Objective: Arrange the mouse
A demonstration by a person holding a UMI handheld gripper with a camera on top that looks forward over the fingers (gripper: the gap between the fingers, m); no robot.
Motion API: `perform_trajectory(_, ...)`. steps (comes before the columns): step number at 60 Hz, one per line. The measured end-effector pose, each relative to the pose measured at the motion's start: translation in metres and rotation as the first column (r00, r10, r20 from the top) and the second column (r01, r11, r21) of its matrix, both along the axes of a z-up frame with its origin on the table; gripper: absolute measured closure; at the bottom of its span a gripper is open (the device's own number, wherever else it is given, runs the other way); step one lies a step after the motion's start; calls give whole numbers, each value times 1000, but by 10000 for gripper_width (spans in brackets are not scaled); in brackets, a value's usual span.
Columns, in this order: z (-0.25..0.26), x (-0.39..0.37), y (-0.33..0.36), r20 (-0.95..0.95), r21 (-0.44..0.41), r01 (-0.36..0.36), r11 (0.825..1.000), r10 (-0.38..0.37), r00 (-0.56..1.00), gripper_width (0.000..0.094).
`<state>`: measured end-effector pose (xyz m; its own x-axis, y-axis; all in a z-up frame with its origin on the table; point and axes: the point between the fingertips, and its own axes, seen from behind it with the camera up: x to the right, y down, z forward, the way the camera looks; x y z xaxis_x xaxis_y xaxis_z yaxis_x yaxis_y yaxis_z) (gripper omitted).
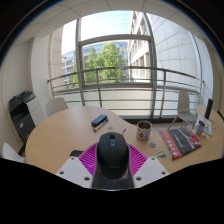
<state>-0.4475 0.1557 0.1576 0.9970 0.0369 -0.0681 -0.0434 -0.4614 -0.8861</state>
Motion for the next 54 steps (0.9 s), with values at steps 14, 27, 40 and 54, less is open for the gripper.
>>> perform_trajectory(14, -148, -59, -7, 49, -234, 9, 972, 3, 999, 496)
perform_trajectory(27, -150, -65, -22, 67, -258, 38, 965, -21, 997, 140)
perform_trajectory(40, -48, -70, -75, 131, -174, 60, 983, -38, 991, 92)
perform_trajectory(54, 28, -84, -158, 130, -128, 63, 990, -46, 990, 94)
